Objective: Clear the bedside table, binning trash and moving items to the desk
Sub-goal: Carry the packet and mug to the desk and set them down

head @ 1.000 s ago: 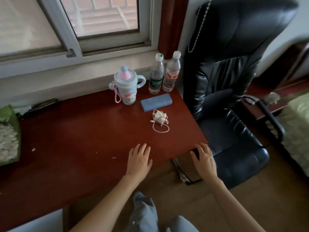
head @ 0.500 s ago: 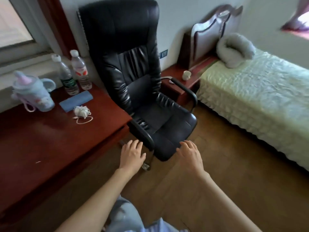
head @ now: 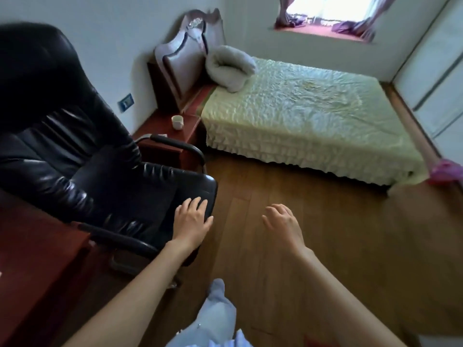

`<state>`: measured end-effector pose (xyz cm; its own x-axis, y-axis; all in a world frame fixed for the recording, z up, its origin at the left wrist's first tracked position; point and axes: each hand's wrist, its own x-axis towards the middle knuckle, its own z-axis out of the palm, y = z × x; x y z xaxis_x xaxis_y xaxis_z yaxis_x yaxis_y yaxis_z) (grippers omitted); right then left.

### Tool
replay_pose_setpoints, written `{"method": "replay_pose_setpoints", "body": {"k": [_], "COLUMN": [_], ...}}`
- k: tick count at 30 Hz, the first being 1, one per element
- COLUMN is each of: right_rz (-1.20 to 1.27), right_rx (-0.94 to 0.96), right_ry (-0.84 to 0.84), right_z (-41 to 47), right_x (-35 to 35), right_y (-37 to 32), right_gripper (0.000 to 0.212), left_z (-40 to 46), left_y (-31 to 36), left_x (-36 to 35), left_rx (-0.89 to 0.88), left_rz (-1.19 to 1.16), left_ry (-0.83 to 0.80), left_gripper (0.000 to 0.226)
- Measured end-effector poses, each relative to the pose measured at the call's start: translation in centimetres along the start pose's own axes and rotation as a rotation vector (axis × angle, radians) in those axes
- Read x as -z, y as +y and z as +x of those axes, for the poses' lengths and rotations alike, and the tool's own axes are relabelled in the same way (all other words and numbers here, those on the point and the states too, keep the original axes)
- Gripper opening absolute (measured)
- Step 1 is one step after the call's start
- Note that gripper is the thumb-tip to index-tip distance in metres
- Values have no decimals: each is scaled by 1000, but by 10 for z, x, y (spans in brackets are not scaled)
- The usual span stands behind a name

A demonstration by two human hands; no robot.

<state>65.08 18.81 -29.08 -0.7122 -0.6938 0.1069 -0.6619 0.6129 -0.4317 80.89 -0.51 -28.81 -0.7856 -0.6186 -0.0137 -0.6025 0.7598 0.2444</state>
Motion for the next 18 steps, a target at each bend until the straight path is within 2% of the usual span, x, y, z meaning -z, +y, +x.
{"method": "replay_pose_setpoints", "body": {"k": [8,18], "right_rz": [-7,8], "right_rx": [-40,-109], "right_ry": [59,26], "right_z": [138,299], "right_x": [4,-15], "right_y": [14,18], "right_gripper": [29,36], "left_z": [157,310], "left_y": [13,2], "left_x": [-4,-1], "left_rx": [-121,-96], "left_rz": [-12,0], "left_ry": [37,-1], "left_gripper": [55,56]}}
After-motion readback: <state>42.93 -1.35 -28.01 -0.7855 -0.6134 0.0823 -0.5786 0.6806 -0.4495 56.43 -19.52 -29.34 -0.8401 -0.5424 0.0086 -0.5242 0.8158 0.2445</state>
